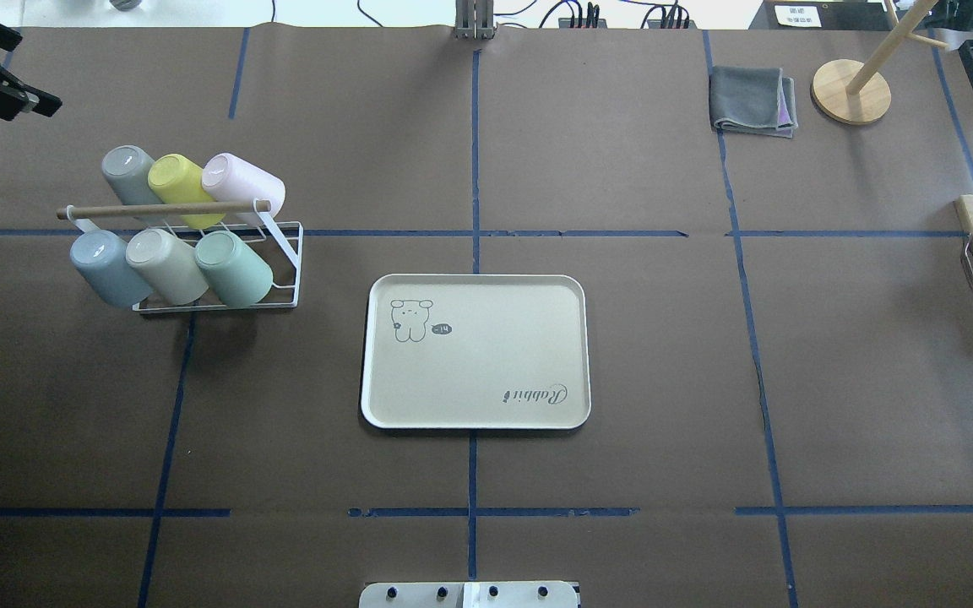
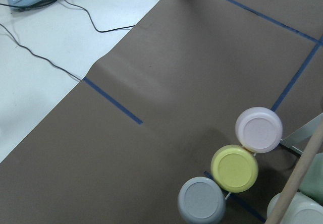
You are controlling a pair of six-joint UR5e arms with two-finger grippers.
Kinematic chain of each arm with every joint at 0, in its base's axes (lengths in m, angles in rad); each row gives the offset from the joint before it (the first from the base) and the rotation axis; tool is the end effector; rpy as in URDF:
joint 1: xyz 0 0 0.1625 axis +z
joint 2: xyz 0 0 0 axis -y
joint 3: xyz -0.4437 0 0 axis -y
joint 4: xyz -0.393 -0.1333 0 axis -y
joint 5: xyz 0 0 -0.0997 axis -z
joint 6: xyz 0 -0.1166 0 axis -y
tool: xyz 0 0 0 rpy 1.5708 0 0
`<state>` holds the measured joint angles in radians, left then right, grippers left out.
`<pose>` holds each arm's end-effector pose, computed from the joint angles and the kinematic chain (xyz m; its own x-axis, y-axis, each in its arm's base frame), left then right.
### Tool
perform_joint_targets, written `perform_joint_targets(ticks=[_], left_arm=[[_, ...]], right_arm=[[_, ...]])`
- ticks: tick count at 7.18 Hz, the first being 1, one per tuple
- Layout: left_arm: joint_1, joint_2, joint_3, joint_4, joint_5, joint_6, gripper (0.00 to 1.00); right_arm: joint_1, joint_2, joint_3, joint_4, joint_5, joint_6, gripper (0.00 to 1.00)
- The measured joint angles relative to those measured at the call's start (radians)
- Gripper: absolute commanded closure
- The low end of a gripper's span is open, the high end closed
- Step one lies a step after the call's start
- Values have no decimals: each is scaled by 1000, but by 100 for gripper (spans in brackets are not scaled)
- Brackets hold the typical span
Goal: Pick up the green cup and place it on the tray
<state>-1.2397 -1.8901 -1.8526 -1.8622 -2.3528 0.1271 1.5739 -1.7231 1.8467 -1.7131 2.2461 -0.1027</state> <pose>0.1436 -0.5749 0.3358 0.4628 0.8187 -0.3399 -0.2648 0.4936 0.8284 0.0617 -0.4205 0.6455 0.7767 -0.0885 0.6236 0.0769 0.9960 0.0455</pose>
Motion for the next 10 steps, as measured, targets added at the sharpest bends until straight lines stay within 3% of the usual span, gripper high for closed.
perform_joint_targets(ticks=[2,3,6,10], left_arm=[[68,-41,-35,62,25,20,0],[117,-54,-65,112,87,48,0],[311,-123,-227,431,424,200,0],[496,-179,-311,682,861,532,0]], right_arm=[[0,-5,-2,2,-4,0,0],[0,-6,-3,3,-6,1,0],[0,-7,-8,3,-8,1,0],[0,-7,-9,2,-5,1,0]])
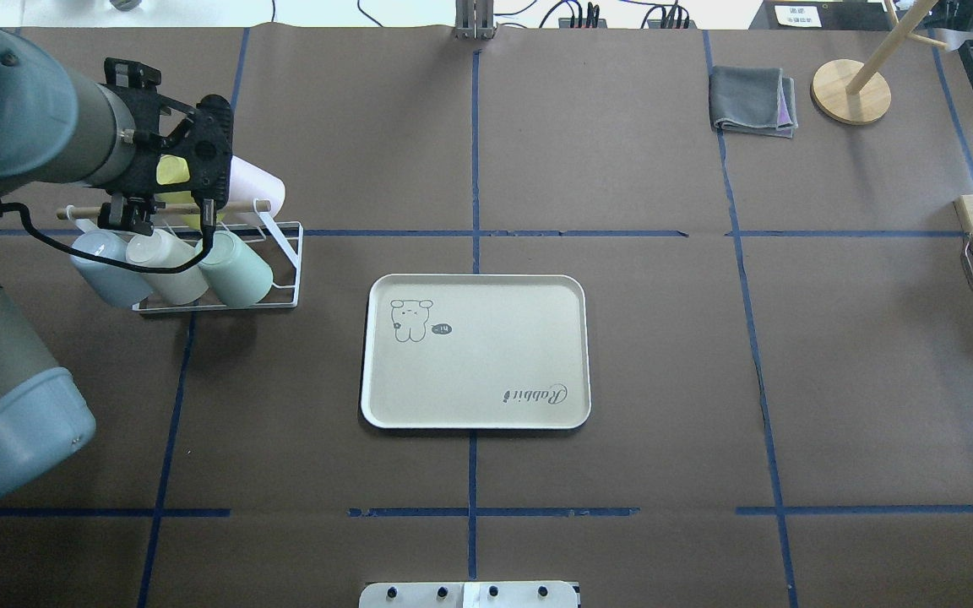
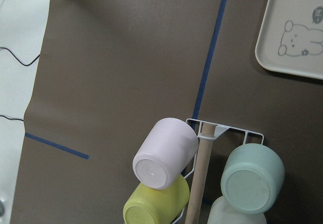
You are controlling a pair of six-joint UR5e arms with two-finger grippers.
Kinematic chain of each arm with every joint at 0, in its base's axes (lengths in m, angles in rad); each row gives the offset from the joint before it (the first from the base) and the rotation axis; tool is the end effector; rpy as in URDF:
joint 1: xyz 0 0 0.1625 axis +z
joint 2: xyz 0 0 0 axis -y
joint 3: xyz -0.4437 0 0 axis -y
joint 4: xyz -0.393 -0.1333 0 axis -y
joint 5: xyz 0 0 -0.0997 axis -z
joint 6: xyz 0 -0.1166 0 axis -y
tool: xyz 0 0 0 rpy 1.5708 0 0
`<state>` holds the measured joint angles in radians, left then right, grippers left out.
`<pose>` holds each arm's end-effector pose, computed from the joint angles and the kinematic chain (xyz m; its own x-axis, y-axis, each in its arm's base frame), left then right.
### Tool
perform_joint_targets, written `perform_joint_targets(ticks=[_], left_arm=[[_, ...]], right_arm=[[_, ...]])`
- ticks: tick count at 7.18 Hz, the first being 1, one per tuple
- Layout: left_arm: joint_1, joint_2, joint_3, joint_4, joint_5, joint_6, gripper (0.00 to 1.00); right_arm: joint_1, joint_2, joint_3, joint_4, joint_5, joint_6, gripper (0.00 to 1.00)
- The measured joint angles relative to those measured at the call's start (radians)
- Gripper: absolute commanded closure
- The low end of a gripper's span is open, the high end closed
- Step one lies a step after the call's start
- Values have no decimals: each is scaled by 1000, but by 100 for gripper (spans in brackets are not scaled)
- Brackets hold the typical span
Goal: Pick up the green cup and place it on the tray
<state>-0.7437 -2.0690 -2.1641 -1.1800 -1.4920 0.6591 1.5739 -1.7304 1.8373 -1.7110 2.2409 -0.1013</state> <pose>0.3042 -0.4734 0.2281 0.2186 0.8698 0.4424 -0.8809 -0.0192 0.4729 0.0622 -0.4167 0.6533 0.7800 -0.0781 0.6209 0.0762 0.9967 0.0296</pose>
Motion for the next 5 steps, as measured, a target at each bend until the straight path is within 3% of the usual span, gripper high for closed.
perform_joint_targets(ticks=[3,5], left_arm=[[141,-59,-12,286,296,137,0],[215,-55,-8,356,376,175,0]], right_arm=[[0,-2,-1,-5,3,0,0],[0,-7,-1,-4,5,0,0]])
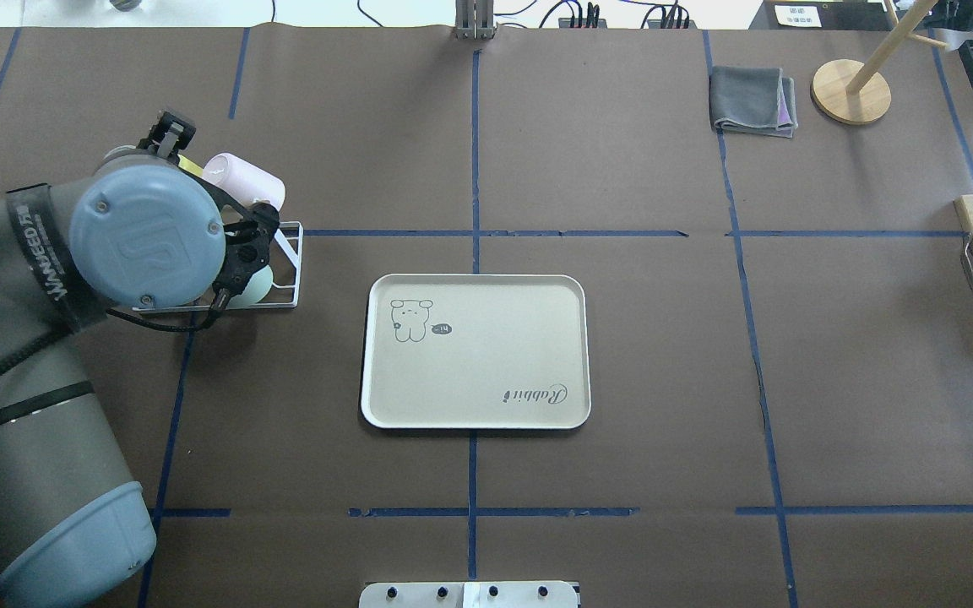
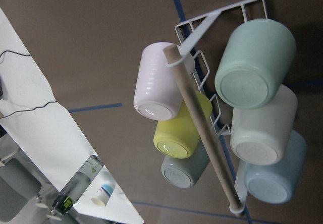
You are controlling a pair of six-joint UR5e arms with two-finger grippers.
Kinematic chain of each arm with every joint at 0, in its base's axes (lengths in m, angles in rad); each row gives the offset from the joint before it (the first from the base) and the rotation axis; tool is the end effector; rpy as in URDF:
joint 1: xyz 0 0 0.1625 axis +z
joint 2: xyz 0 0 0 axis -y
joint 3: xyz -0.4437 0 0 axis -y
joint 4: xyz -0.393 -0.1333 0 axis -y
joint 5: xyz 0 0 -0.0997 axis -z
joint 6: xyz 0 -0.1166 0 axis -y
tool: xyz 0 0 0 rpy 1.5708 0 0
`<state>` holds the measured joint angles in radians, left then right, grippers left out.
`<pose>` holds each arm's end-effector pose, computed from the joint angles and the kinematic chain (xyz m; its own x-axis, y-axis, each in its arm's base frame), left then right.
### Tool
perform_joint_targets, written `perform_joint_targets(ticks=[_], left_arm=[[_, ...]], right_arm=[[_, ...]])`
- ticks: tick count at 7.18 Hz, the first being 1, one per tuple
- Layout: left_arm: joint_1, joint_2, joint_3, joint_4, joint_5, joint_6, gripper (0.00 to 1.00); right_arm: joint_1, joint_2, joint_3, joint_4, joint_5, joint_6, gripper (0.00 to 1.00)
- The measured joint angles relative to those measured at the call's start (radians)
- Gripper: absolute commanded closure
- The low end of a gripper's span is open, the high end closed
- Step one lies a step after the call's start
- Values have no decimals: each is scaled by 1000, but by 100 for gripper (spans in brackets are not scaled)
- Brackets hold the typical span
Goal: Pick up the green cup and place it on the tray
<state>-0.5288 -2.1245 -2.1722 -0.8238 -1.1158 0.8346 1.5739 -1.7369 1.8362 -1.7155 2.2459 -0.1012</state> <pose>0.3603 -0.4242 0.2369 -0.1819 0.8048 0.5649 -0.9795 -0.1986 -0.0324 0.0617 -0.4130 0.6566 0.7769 -0.0703 0.6257 0.0758 0.9970 0.0179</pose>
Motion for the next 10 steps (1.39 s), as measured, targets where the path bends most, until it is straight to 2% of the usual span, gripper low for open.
perform_joint_targets(ticks=[4,10], left_arm=[[108,5,52,47,105,1,0],[155,22,147,38,169,-26,0]], right_arm=[[0,-4,0,1,0,0,0],[0,-13,-4,3,3,0,0]])
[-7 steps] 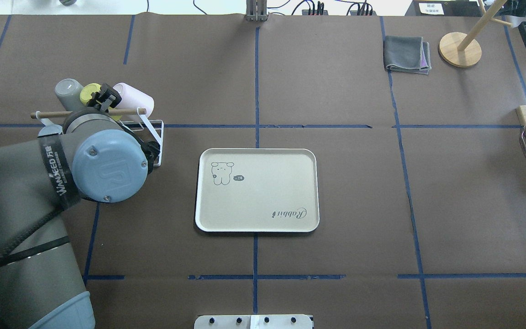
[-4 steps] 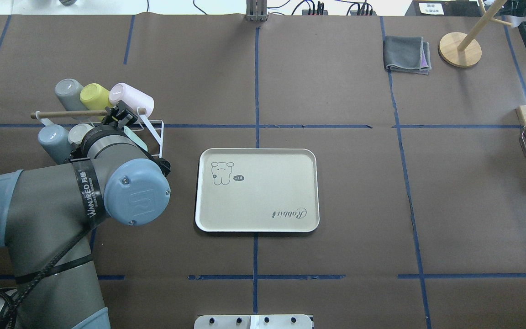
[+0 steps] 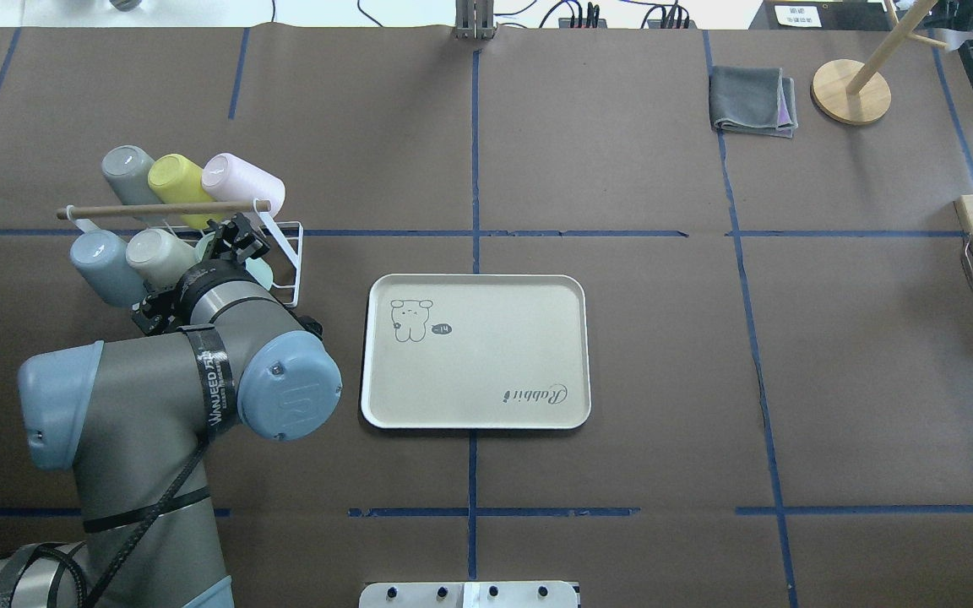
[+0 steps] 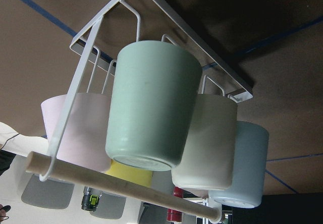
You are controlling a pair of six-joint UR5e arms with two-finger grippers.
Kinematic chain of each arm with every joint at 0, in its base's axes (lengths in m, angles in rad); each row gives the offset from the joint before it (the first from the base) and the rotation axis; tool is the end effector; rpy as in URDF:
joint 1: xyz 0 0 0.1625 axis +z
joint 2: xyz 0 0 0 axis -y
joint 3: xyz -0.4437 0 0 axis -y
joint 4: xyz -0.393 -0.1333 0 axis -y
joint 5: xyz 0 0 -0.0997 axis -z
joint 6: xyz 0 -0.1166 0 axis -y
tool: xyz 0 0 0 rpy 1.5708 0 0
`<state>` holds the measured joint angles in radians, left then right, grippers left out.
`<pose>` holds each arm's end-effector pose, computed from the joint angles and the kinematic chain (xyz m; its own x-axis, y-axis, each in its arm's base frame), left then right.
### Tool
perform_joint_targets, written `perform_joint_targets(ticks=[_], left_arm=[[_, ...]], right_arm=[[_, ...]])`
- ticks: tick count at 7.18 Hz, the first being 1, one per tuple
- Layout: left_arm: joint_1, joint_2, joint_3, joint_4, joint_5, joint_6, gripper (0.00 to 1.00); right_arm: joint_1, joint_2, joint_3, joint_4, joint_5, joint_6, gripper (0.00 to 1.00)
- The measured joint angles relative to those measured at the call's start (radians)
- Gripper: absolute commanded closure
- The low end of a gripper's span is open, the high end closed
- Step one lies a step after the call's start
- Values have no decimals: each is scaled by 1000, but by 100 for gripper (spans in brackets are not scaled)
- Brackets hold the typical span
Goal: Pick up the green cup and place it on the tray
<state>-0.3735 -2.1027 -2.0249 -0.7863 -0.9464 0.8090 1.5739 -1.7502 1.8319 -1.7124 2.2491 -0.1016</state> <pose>0.4466 -0.3914 0.2899 -0.3806 0.7506 0.5402 -0.9227 -0.2690 -0.2763 0.0614 -0.4064 0.6636 0.7748 -0.0615 0.6292 0.0759 0.9971 0.0040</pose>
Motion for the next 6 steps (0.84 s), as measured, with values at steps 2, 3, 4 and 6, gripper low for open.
perform_joint_targets(ticks=[2,3,4,6], left_arm=[[1,-6,47,-48,19,0,0],[-1,-7,72,-79,24,1,0],[-2,-8,92,-101,27,0,0],[-3,-8,124,-132,27,-1,0]], right_arm=[[0,0,-3,0,-1,0,0],[0,0,-6,1,-1,-1,0],[0,0,-10,2,-2,-1,0],[0,0,-19,2,-3,-4,0]])
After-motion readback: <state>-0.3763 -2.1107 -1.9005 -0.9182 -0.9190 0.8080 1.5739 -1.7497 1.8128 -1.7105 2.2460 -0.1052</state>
